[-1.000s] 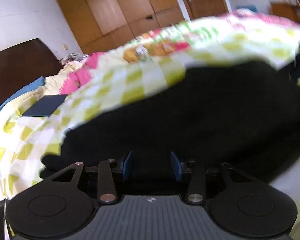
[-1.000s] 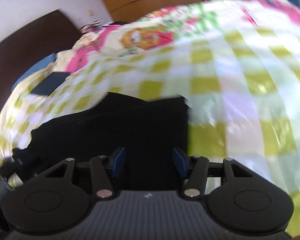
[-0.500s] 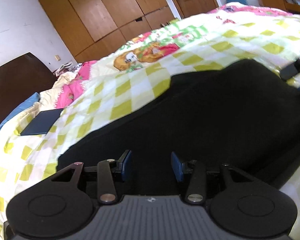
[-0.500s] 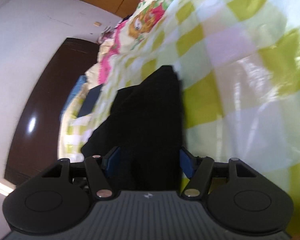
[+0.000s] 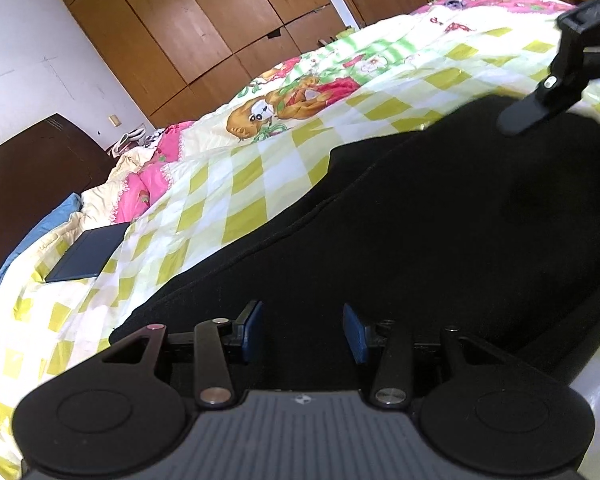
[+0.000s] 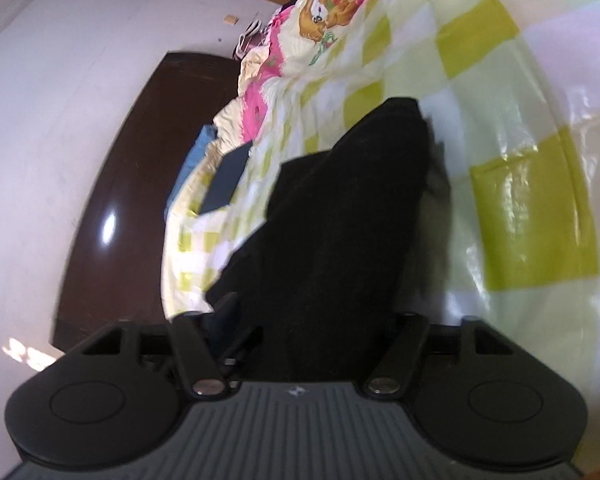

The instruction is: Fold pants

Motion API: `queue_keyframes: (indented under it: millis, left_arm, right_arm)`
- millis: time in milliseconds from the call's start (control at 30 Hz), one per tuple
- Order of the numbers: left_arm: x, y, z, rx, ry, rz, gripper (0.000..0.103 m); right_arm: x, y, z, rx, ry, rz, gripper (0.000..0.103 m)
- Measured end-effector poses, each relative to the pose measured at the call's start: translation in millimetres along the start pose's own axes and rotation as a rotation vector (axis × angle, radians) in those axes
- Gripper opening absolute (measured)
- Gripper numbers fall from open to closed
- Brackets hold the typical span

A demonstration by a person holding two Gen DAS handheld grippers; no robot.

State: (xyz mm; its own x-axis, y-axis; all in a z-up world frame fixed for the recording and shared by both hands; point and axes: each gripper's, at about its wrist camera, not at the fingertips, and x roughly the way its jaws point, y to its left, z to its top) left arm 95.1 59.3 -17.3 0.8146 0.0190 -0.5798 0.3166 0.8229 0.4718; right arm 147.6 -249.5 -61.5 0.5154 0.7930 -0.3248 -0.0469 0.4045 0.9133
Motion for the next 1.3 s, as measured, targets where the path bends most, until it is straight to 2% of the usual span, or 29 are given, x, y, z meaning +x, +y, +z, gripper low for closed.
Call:
queue_keyframes:
  millis: [67,133,267,300,467,567,700,767,800,900,967,1000,1033,1100,1167,1233,1300]
  left_arm:
    - [-2.1,-1.0,-0.7,0.018,-0.005,-0.002,0.058]
    - [-3.7,-3.4,-0.9,0.040,-0.009,-0.003,0.058]
    - [-3.3,-3.3,0.1,0.044,-0.014,-0.006,0.058]
    - [-4.4,-1.6,0.3,0.040,-0.018,-0.008,0.058]
    - [-2.9,2.3,-4.7,0.034,-0.035,-0.017,0.058]
    - [-0.5,2.3,-7.0,0.020,-0.044,-0.026,0.058]
    - [3.9,5.8,-6.3,-0.021,-0.039,-0.043,0.058]
    - [5.2,7.4,-5.9,-0.038,-0.036,-0.051,0.058]
    - [5.3,7.7,-5.8,-0.036,-0.036,-0.052,0.059]
    - [3.1,7.5,-7.0,-0.030,-0.045,-0.060,0.060]
    - [3.6,6.8,-8.8,-0.027,-0.046,-0.066,0.060]
    - [4.9,6.3,-9.9,-0.024,-0.047,-0.066,0.061]
    - [6.5,5.8,-10.2,-0.022,-0.048,-0.063,0.061]
    - [9.9,6.5,-9.1,-0.021,-0.035,-0.029,0.061]
    - [11.0,10.5,-8.1,-0.037,-0.023,-0.022,0.061]
    - [9.7,10.4,-6.9,-0.058,-0.009,-0.039,0.061]
    - [5.3,-0.4,-5.2,-0.028,-0.009,-0.043,0.059]
  right_arm:
    - [-14.9,4.9,-4.5,-0.004,-0.018,0.014,0.018]
    - [-14.2,8.1,-7.4,-0.051,-0.015,-0.014,0.018]
    - [4.4,-8.9,-2.6,-0.050,0.050,-0.116,0.043]
    - [2.5,-13.1,-0.6,-0.046,0.067,-0.112,0.041]
    - [-26.9,-23.1,11.1,-0.056,0.078,-0.123,0.042]
    - [-17.5,-41.1,17.9,0.014,0.109,-0.028,0.042]
    - [23.4,-46.9,26.3,0.028,0.187,0.127,0.044]
    - [32.5,-42.9,30.1,0.020,0.230,0.138,0.045]
    - [30.4,-38.3,31.4,0.011,0.245,0.143,0.047]
    - [15.7,-26.2,26.0,0.006,0.258,0.245,0.057]
    - [21.4,-24.8,21.6,-0.067,0.259,0.243,0.069]
    - [34.4,-30.0,21.3,-0.056,0.252,0.201,0.068]
    - [47.8,-36.3,22.3,-0.018,0.238,0.172,0.061]
    - [60.3,-39.6,27.6,0.044,0.195,0.143,0.033]
    - [58.5,-34.7,28.4,0.062,0.186,0.071,0.019]
    - [45.6,-27.0,21.6,0.067,0.162,0.071,0.018]
    - [27.2,-18.0,11.8,0.056,0.131,0.093,0.017]
